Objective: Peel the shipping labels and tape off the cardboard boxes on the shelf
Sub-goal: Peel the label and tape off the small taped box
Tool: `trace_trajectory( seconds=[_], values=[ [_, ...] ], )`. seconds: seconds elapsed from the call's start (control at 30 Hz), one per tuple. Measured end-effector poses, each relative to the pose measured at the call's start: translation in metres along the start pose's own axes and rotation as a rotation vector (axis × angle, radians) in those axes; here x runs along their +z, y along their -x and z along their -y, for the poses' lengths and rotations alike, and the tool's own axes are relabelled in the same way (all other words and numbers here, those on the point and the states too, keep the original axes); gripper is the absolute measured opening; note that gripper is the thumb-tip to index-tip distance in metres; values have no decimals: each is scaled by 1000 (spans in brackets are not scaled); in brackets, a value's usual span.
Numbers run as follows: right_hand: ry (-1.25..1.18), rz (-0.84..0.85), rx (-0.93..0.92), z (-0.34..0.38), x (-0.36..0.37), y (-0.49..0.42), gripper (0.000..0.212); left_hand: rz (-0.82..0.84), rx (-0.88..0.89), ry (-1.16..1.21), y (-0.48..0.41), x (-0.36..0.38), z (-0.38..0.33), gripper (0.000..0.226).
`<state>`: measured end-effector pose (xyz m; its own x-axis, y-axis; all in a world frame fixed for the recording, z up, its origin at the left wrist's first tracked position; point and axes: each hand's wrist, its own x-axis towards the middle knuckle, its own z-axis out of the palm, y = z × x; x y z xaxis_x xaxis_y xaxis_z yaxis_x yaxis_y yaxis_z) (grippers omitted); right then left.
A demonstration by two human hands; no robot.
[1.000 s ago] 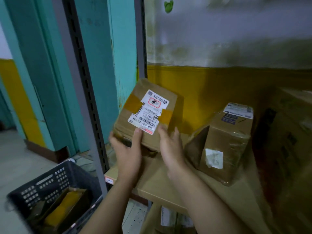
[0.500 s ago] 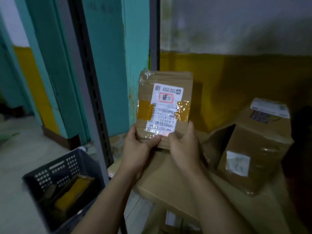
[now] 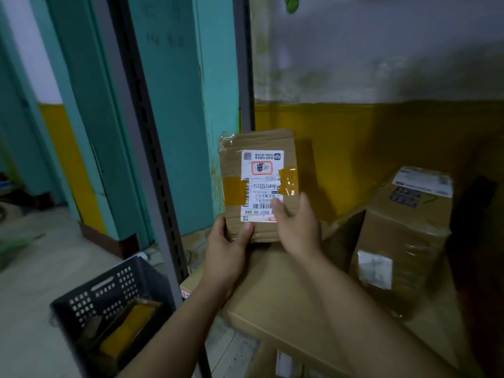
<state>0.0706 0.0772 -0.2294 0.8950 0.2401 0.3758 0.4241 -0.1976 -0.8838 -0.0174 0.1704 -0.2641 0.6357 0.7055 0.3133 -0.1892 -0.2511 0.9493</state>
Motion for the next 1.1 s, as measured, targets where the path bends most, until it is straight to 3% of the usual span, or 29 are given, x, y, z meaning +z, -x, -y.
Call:
trace_trajectory(
  seconds=[0.1, 0.2, 0.27, 0.37, 0.47, 0.67, 0.93, 1.1],
  values=[
    [-38, 8, 0, -1, -1, -2, 10, -5, 7, -29, 0, 0, 0, 28],
    [-98, -2, -14, -8, 5, 6, 10, -32, -24, 14, -2, 0, 0, 27],
    [-20, 32, -33, -13, 6, 12, 22, -47, -70, 84, -3, -1, 2, 25],
    [82, 105, -80, -23, 1, 22, 55, -57, -139, 173, -5, -3, 3, 23],
    [41, 163, -81, -26, -2, 29, 66, -72, -151, 222, -2, -2, 1, 27],
    [-42, 174, -110, -28, -5, 30, 60, -72, -124, 111, 11, 3, -8, 58],
    [-56, 164, -148, -38, -3, 21, 56, -90, -85, 41, 3, 5, -1, 49],
    [-91, 168, -160, -29, -11, 27, 43, -63, -89, 50, 1, 2, 0, 52]
  ],
)
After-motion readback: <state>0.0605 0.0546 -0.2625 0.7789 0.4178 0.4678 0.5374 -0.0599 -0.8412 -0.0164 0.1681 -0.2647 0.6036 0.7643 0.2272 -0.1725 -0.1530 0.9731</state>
